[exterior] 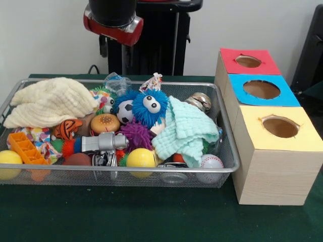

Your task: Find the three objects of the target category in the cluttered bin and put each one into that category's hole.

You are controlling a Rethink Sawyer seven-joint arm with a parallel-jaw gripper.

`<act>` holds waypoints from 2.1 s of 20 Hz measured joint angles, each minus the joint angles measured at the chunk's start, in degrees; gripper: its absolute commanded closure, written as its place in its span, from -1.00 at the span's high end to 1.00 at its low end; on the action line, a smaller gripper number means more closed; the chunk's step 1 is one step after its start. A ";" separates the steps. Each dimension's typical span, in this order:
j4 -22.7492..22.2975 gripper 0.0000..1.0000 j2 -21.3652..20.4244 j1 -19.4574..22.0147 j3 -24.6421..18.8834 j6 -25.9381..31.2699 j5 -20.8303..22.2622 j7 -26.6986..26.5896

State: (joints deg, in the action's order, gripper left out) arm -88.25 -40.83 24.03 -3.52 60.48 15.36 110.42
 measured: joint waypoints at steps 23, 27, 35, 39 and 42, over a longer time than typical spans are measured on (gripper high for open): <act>-16.96 1.00 -0.74 -1.42 6.31 -11.28 -0.06 0.00; -17.48 1.00 1.47 -1.41 6.54 -12.89 -0.07 0.00; -17.45 1.00 8.41 -1.36 6.85 -21.96 -0.11 0.00; -17.41 1.00 11.29 -1.37 7.27 -24.90 -0.14 0.00; -17.42 1.00 13.18 -1.40 7.81 -25.45 -0.14 0.00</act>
State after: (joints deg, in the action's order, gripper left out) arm -105.66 -27.65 22.63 4.30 35.02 15.22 110.42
